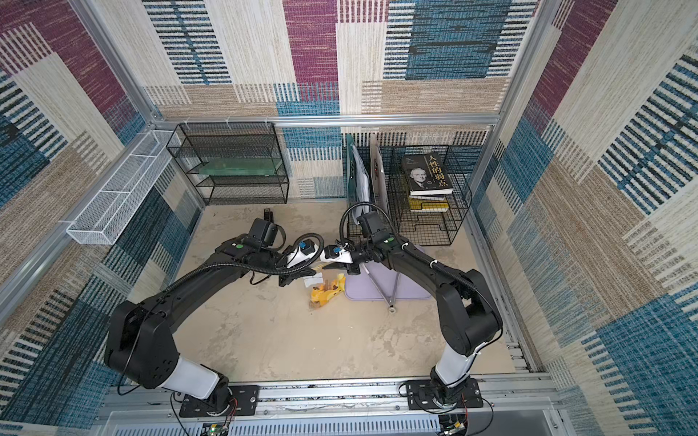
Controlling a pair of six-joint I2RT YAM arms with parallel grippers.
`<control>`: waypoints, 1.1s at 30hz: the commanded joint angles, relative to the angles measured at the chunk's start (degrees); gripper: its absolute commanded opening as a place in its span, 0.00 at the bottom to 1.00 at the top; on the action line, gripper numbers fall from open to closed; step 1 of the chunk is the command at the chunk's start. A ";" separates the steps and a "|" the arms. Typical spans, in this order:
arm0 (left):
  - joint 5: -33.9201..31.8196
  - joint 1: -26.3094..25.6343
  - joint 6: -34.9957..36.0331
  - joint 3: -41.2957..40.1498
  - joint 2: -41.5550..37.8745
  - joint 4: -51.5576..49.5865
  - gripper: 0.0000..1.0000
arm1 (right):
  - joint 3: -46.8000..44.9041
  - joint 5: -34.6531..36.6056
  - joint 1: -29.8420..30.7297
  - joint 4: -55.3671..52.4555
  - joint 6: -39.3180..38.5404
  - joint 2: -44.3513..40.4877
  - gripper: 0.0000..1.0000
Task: Put the cookies into a resealable bag to prevent moisture
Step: Close the ziploc bag at the center of the board.
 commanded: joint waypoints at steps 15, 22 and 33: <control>1.71 2.23 -6.72 -7.26 -6.47 10.37 0.09 | 1.39 -1.94 0.33 -3.74 4.47 0.15 0.00; 1.99 2.49 -7.54 -7.74 -5.66 11.41 0.00 | 2.47 3.39 0.16 -3.81 9.40 0.46 0.63; 1.72 4.04 -5.86 -7.48 -5.81 9.76 0.00 | 0.19 5.40 -2.36 -6.14 9.37 -2.56 0.05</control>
